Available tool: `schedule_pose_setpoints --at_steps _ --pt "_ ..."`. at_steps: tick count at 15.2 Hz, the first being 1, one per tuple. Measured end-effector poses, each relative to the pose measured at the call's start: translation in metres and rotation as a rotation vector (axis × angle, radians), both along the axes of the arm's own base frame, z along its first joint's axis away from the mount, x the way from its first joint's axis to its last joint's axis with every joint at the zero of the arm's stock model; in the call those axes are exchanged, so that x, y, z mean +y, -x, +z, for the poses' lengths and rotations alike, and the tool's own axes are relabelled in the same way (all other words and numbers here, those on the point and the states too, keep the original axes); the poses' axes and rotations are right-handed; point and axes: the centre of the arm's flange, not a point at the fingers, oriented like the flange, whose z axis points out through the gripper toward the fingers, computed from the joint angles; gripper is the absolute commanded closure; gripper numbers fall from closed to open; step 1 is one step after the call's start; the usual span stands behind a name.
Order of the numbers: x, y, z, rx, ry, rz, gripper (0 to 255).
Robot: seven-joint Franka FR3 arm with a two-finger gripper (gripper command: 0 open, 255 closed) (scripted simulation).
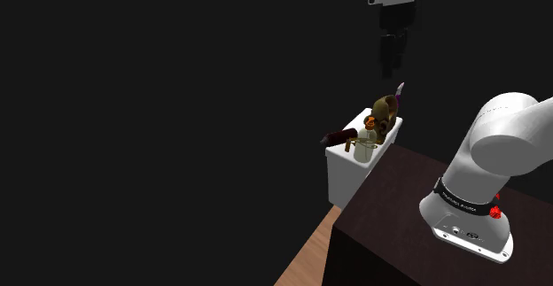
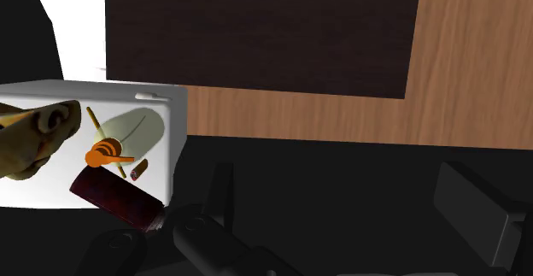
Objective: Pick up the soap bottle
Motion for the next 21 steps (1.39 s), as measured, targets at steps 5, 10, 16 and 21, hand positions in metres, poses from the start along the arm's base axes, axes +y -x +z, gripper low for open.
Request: schedule_pose_setpoints --at_steps 5,10,16,21 --pt "-0.023 0.001 -0.031 -0.022 0.0 0.023 0" --pt "-0.062 0.001 -0.08 -0.061 0.001 0.061 0" --pt "-0.111 -0.006 -0.139 -0.107 0.002 0.109 0" --pt "-0.153 -0.011 -0.192 -0.146 0.002 0.148 0"
